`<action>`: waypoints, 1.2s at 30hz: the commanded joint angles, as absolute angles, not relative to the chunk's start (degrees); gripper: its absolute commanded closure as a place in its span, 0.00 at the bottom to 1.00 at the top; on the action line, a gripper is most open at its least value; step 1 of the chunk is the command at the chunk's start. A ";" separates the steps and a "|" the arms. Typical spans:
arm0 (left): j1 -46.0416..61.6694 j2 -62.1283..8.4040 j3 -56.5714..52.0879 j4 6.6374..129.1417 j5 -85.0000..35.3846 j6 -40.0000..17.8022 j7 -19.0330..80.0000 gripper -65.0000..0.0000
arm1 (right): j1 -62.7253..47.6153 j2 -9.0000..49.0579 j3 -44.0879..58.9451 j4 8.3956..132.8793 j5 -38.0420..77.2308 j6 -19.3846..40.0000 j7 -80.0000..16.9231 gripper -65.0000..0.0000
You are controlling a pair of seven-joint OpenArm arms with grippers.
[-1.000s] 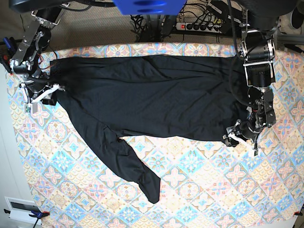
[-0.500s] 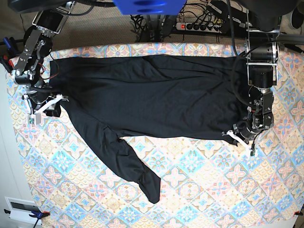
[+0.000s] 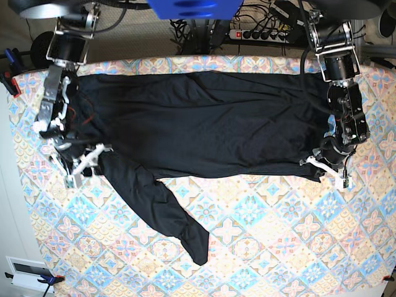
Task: Layout the t-shirt on the table in an organized manner, then fold the t-shirt properly
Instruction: 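Grasp the side edge with both grippers and fold it over lengthwise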
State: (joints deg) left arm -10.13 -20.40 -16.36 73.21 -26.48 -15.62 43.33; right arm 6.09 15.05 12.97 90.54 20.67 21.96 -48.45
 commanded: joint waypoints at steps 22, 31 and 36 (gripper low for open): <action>-6.99 -21.14 -23.78 79.69 -27.30 -16.04 43.65 1.00 | 19.12 21.05 -2.07 65.80 15.25 22.55 -38.20 0.54; -7.16 -21.05 -23.60 79.60 -27.21 -16.04 43.65 1.00 | 19.12 20.97 -2.95 63.60 15.16 28.88 -36.62 0.53; -7.16 -21.05 -23.60 79.60 -27.21 -16.04 43.65 1.00 | 19.03 20.97 -3.03 60.00 15.08 29.05 -35.03 0.54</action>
